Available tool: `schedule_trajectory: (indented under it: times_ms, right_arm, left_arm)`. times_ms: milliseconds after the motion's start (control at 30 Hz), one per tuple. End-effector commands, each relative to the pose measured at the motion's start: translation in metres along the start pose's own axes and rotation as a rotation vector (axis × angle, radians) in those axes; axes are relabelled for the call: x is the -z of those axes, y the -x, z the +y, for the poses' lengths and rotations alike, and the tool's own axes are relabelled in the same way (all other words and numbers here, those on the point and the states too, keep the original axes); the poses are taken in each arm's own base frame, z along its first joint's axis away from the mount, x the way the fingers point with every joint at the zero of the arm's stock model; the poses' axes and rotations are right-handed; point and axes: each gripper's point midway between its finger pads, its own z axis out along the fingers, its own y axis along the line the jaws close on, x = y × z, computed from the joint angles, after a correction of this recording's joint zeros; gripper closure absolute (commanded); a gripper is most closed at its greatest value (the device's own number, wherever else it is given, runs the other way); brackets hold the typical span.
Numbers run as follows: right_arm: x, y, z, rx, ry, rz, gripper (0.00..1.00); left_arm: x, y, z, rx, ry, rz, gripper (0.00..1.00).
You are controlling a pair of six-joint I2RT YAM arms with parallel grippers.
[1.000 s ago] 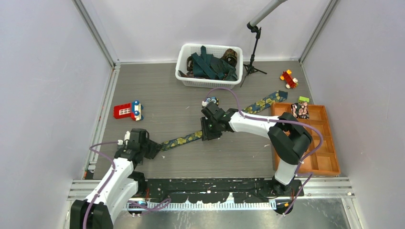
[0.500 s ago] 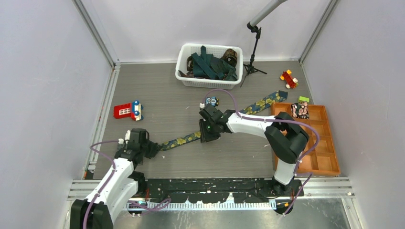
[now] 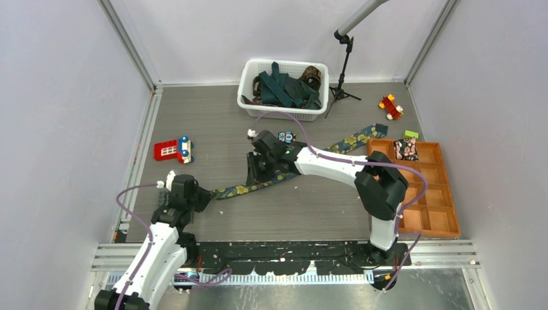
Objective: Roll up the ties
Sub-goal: Roll the tie into the bin.
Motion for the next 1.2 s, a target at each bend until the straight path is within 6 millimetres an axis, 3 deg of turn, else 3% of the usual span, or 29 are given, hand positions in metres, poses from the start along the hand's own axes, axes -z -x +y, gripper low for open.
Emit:
schedule_trajectory:
  times_ms: [0,200,467,700,900,1167]
  right_arm:
    - [-0.013,0.014,0.052,-0.01,0.148,0.005,0.73]
    - [-0.04,0.015,0.092,-0.002,0.229,0.031,0.88]
    - [-0.079,0.003,0.112,-0.007,0.263,0.087,0.96]
    - [-0.105,-0.001,0.097,0.019,0.198,0.095,0.98]
    - [-0.115,0.008,0.074,0.03,0.108,0.072,0.98]
    - [-0.092,0.018,0.072,0.073,0.065,0.044,0.99]
  left_arm:
    - [0.004,0.014,0.002,-0.082,0.009,-0.069,1.0]
    - [0.006,0.018,0.006,-0.102,0.019,-0.091,1.0]
    - [0.01,0.019,0.007,-0.088,0.028,-0.098,1.0]
    - [0.015,0.019,0.006,-0.074,0.025,-0.096,1.0]
    - [0.021,0.019,0.006,-0.06,0.032,-0.093,1.0]
    - [0.022,0.021,0.007,-0.049,0.05,-0.095,1.0]
